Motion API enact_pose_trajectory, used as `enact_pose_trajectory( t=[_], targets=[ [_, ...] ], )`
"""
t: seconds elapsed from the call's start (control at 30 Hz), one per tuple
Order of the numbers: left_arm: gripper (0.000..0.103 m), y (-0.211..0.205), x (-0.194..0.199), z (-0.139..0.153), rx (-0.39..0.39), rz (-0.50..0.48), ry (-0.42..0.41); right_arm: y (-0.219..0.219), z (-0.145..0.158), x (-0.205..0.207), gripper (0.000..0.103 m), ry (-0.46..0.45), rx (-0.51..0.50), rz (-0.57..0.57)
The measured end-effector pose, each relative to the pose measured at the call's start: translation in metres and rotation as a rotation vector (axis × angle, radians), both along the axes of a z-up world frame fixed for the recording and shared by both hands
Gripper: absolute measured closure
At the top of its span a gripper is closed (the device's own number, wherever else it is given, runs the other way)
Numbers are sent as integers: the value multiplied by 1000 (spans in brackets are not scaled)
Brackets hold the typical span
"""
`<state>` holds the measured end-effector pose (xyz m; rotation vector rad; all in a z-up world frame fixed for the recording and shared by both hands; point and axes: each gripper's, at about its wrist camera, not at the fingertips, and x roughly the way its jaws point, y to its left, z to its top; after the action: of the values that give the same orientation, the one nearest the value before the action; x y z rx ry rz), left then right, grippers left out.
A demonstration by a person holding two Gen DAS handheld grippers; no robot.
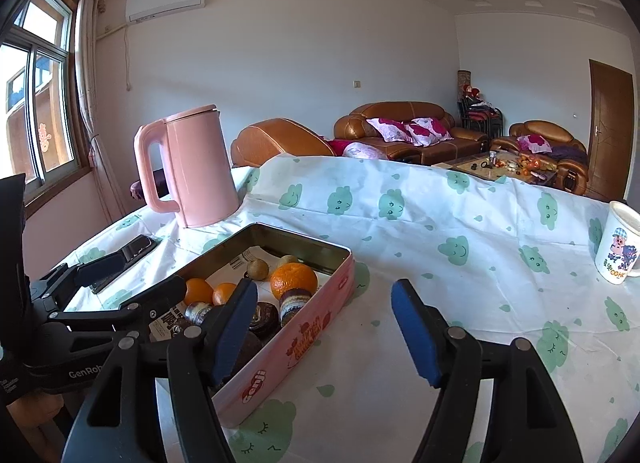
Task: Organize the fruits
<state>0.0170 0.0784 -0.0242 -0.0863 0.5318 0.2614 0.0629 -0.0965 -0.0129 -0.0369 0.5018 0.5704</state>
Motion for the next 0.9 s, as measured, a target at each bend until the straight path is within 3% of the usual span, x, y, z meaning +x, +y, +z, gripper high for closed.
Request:
enact_pose_trajectory(
  t=[0.9],
  targets=[
    [4,-15,-6,6,23,-24,-12,-25,9,-17,31,-29,38,-40]
  ],
)
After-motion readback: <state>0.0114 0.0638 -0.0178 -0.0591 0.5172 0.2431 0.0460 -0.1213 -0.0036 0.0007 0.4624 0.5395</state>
